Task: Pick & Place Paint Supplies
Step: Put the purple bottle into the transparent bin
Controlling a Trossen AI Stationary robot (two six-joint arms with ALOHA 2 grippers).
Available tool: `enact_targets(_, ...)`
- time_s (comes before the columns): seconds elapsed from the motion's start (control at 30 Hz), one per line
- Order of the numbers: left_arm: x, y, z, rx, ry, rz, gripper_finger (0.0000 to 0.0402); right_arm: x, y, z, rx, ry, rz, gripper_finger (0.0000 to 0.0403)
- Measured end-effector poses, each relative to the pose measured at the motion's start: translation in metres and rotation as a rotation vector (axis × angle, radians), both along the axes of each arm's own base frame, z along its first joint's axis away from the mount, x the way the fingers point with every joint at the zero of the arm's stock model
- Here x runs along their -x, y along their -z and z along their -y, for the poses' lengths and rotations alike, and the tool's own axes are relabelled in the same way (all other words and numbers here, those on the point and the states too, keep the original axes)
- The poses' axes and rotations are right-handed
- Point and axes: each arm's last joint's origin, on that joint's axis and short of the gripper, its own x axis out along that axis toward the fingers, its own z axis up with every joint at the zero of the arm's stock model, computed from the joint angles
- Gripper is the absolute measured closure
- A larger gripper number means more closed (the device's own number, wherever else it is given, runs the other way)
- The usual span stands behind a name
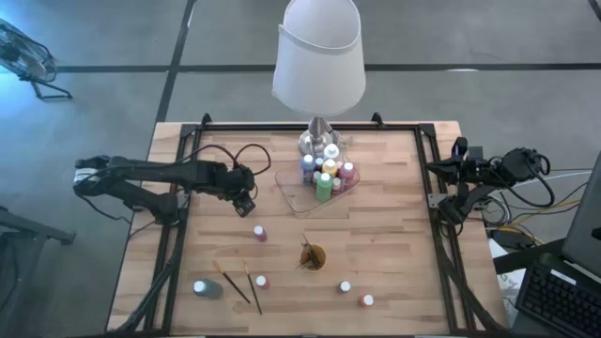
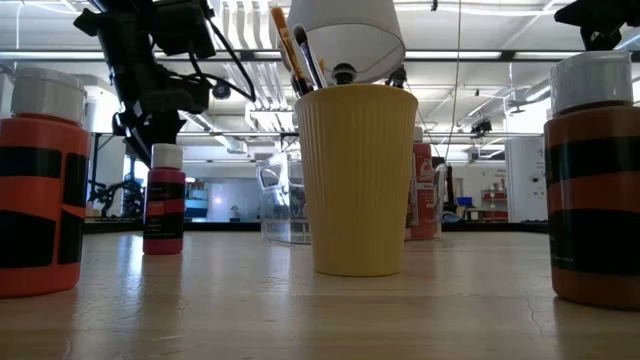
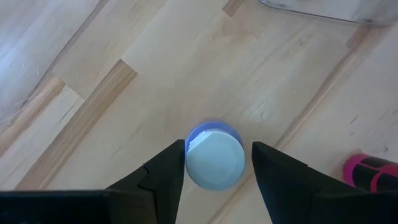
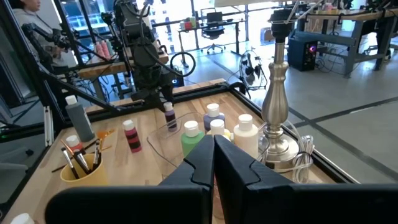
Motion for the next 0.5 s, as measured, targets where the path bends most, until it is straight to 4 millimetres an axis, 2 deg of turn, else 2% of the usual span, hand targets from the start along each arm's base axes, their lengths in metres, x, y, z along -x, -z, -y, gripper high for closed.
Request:
enact_targets(0.33,0.0007,0.0002,0.0001,0.001,0.001,-0.008,0.0255,0.0000,0.0000,0.0000,0.000,0.000,0.000,0.0394)
enact_targets(0.5,0.0007,0.0002,0.0001,-0.001,0.005,-0.008,0.0262,0.0000,0.0000,0.0000,0.000,0.000,0.000,0.0394)
